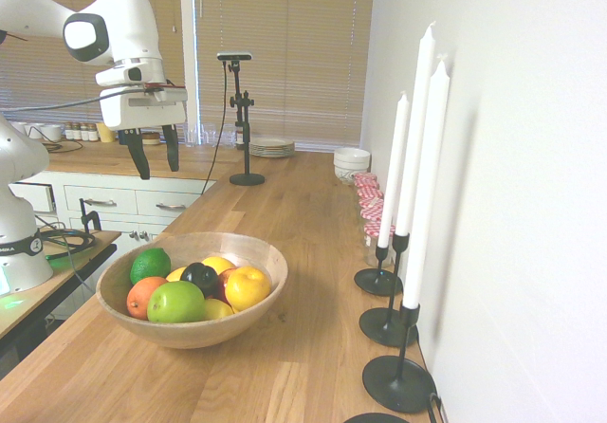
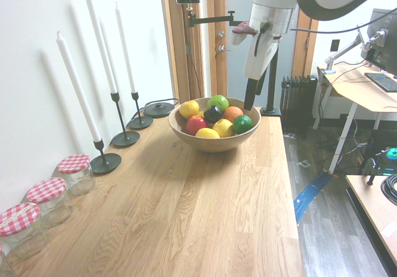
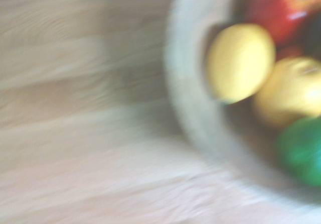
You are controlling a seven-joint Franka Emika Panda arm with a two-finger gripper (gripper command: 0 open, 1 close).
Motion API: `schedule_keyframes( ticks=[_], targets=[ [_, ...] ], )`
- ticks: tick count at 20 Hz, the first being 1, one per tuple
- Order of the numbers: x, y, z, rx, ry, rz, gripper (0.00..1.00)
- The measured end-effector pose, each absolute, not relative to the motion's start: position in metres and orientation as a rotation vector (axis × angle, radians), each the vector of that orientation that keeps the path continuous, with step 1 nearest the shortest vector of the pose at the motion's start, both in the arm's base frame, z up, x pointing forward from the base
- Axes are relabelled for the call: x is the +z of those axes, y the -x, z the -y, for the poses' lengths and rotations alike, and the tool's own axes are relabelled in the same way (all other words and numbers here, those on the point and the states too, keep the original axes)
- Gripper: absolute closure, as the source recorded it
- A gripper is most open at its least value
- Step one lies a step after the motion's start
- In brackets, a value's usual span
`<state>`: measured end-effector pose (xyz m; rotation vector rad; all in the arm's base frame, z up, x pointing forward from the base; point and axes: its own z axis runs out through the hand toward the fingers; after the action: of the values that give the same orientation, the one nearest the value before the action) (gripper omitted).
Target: Take plum out of the basket
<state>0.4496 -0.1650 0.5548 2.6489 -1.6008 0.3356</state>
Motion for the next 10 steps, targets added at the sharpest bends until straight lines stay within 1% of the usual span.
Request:
schedule_keyframes(
  ticks=[5, 10],
  targets=[
    [0.526, -0.483, 0.232, 0.249, -2.623, 1.632, 0.00],
    [0.501, -0.516, 0.274, 0.199, -2.616, 1.641, 0.00]
  ],
)
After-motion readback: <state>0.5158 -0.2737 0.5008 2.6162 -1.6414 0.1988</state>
